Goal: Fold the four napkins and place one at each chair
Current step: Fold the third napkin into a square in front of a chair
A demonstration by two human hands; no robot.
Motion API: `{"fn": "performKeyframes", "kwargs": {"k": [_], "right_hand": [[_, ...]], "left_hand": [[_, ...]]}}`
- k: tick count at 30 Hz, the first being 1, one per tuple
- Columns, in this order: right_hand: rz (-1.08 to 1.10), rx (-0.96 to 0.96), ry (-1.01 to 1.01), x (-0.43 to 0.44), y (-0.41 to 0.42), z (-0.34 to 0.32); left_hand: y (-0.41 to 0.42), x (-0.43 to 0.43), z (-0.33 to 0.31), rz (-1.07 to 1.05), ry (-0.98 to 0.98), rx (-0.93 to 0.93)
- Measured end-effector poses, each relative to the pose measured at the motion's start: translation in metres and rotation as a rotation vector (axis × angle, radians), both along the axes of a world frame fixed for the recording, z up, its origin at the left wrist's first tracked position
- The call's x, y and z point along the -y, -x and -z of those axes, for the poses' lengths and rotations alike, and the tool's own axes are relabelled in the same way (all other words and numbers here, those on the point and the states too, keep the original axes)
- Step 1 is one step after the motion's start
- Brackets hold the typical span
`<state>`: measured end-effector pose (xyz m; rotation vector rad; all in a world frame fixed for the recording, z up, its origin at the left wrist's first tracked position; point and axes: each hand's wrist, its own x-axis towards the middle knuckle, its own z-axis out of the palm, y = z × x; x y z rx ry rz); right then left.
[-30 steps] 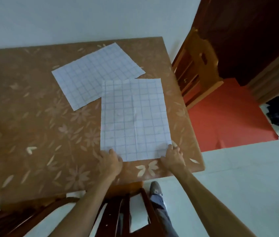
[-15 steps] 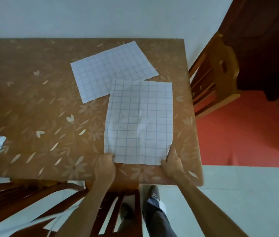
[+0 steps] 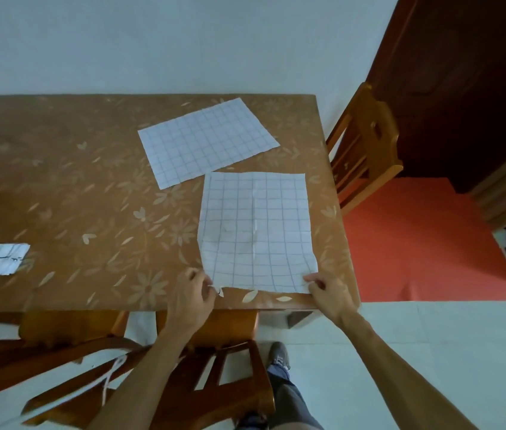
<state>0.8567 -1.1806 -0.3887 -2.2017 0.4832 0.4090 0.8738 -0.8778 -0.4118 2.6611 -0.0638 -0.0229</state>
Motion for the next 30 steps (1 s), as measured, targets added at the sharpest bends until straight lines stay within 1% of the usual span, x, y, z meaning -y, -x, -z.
{"fn": "performKeyframes", "kwargs": {"k": [3,7,9,12,15,17,21,22,24,27,30], "right_hand": [[-0.02,0.06,0.001,-0.003,0.021,-0.008],[-0.062,0.106,-0.003,-0.01,0.043,-0.022],[-0.095,0.183,0.087,-0.011,0.047,-0.025],[-0.096,0.333,0.146,-0.013,0.049,-0.027],[-0.087,0.406,0.151,-0.018,0.045,-0.033],[-0.066,0.416,0.141,-0.018,0.041,-0.036],[0.004,0.427,0.149,-0.008,0.024,-0.041],[0.019,0.431,0.151,-0.003,0.018,-0.04],[0.024,0.436,0.169,0.007,0.004,-0.036],[0.015,0.392,0.223,0.02,-0.024,-0.025],[0.0,0.374,0.266,0.034,-0.059,-0.014]], "left_hand": [[0.016,-0.005,-0.005,0.022,0.132,-0.003],[0.035,-0.007,-0.013,-0.04,0.277,-0.001],[0.041,-0.005,-0.018,-0.048,0.3,-0.001],[0.048,0.004,-0.023,0.017,0.281,-0.09],[0.049,0.017,-0.015,0.08,0.2,-0.177],[0.047,0.025,-0.006,0.075,0.131,-0.132],[0.036,0.031,-0.009,0.043,0.113,0.087],[0.032,0.03,-0.011,0.047,0.095,0.108],[0.02,0.024,-0.01,0.054,0.08,0.098],[-0.008,0.013,-0.005,0.055,0.089,0.077],[-0.043,0.01,-0.008,-0.046,0.175,0.007]]}}
